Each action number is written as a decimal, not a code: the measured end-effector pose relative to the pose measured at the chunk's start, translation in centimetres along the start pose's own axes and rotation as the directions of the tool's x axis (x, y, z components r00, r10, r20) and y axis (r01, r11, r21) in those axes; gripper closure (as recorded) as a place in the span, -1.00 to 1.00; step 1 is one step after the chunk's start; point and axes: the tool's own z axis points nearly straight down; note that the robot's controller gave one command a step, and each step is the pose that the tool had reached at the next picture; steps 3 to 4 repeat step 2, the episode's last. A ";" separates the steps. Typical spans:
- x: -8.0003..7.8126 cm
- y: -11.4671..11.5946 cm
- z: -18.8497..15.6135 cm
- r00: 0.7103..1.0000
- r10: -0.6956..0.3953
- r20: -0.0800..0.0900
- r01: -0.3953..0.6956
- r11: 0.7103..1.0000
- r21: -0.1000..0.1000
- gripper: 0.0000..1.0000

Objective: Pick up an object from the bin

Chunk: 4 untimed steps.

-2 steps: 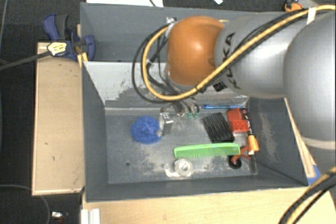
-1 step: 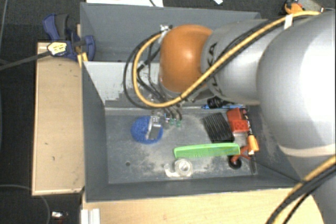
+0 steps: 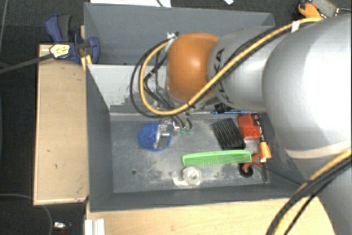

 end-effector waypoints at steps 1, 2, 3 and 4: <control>0.4 0.2 1.8 0.978 0.210 0.000 -0.210 0.978 -0.004 1.00; 0.4 0.2 1.8 0.978 0.210 0.000 -0.210 0.978 -0.004 1.00; 0.4 0.2 1.8 0.978 0.210 0.000 -0.210 0.978 -0.004 1.00; 0.4 0.2 1.8 0.978 0.210 0.000 -0.210 0.978 -0.004 1.00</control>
Offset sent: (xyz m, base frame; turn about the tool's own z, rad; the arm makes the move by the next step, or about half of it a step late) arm 0.0000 0.0000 0.0000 0.0000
